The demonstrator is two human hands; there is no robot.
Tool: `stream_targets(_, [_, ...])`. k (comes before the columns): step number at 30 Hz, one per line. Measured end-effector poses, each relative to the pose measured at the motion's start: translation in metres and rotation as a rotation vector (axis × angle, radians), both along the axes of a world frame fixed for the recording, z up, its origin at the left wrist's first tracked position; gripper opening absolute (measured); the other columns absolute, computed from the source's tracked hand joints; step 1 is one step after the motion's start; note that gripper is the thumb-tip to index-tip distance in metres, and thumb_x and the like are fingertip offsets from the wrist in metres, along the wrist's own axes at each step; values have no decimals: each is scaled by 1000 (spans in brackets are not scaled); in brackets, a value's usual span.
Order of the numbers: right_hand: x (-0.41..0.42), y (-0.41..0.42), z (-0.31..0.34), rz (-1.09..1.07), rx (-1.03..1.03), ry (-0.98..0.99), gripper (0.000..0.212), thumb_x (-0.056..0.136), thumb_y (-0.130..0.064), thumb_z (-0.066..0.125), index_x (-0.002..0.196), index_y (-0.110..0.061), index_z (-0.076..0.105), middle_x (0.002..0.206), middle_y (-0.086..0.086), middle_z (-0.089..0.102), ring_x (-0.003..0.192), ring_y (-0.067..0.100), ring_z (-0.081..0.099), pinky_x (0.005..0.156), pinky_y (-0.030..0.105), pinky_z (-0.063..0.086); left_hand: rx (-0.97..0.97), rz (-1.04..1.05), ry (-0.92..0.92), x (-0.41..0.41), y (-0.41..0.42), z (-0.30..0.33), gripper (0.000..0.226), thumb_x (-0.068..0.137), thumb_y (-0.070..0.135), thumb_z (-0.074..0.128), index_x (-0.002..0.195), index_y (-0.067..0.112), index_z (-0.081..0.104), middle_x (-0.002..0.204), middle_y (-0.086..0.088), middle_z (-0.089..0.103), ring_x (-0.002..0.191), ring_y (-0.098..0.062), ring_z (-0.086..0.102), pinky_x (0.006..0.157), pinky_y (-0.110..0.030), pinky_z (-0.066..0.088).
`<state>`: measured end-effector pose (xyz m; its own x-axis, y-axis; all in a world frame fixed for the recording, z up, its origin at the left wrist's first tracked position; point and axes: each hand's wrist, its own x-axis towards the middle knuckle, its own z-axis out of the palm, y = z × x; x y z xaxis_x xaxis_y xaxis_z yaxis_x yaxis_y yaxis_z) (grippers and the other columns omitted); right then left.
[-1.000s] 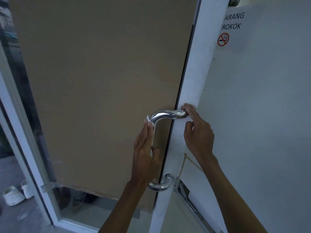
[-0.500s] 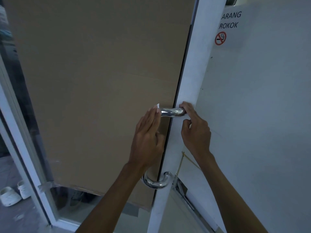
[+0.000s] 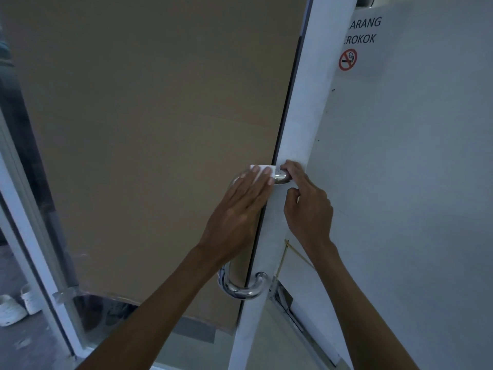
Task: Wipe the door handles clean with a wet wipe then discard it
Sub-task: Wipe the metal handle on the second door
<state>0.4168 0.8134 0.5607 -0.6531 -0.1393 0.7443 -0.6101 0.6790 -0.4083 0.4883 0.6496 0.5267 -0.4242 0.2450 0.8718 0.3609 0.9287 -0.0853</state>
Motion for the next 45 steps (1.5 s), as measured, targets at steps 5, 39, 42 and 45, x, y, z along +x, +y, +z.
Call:
stream_targets(5, [2,0,2,0,1,-17,63,95,-4,46,143,-42,58,132,-15,71,63,13,57,55,25,36,127,35,26,1,-6,-9,79,80,-29,32,155,-4,37,166,-20,31,157,-34,26,127,-53,27])
stream_targets(39, [2,-3,-4,-6,0,16,62,95,-4,47,145,-39,57,135,-19,68,58,9,52,52,19,34,764,23,-65,8,-14,-27,37,112,20,44,147,17,58,112,1,74,95,-18,69,85,-34,57])
stream_targets(42, [4,-2,-2,-14,8,24,63,94,-4,47,144,-40,57,133,-20,69,58,11,53,51,21,36,844,-8,-108,16,-9,-30,36,112,26,40,145,25,55,130,3,70,111,-18,69,94,-36,55])
stream_targets(45, [4,-2,0,-22,18,18,63,93,-5,46,143,-42,57,135,-20,68,59,12,54,51,22,37,877,-14,-133,18,-6,-28,23,112,29,42,132,29,54,120,4,70,103,-19,67,85,-34,52])
